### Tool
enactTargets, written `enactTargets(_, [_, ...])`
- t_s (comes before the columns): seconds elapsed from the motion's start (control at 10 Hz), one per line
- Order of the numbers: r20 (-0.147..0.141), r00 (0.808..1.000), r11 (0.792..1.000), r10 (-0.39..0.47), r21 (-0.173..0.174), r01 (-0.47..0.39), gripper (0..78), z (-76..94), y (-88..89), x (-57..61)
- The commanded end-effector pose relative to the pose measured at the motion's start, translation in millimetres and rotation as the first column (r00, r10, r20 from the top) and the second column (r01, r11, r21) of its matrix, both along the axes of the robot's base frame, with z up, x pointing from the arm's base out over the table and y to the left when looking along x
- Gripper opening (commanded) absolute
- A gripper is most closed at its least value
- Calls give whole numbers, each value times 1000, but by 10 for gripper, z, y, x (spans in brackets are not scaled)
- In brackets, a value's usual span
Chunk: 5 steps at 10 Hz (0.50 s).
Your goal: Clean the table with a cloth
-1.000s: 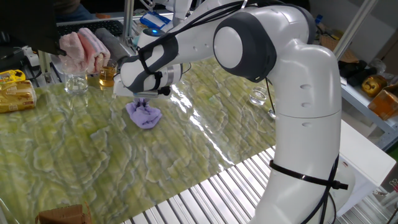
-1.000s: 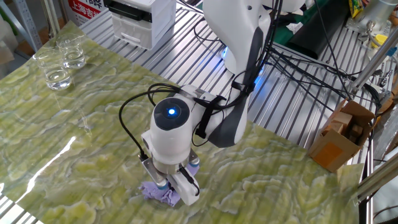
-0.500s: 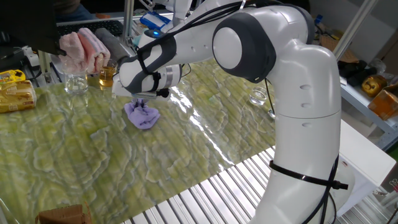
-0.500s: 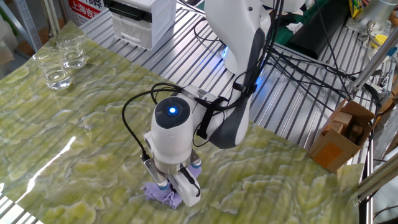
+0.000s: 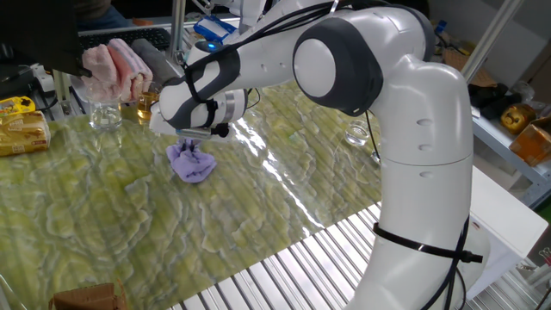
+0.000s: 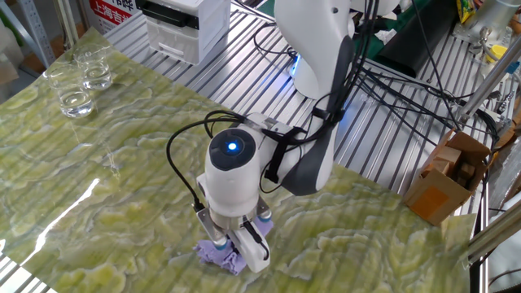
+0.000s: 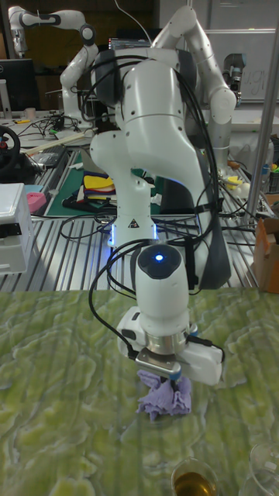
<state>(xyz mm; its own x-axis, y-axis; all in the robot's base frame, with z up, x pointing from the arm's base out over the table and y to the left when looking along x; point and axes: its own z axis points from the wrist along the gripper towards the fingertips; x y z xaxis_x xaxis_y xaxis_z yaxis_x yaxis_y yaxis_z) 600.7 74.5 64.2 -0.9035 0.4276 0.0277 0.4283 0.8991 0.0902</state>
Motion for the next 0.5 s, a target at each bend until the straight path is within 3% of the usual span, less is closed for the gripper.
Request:
enactTargets(0.1, [-2, 1000, 1000, -17, 16, 17, 12, 43, 32, -11])
enactTargets(0.3, [21, 1000, 1000, -8, -4, 8, 12, 15, 37, -11])
enactTargets(0.5, [22, 1000, 1000, 17, -22, -16, 12, -20, 7, 9])
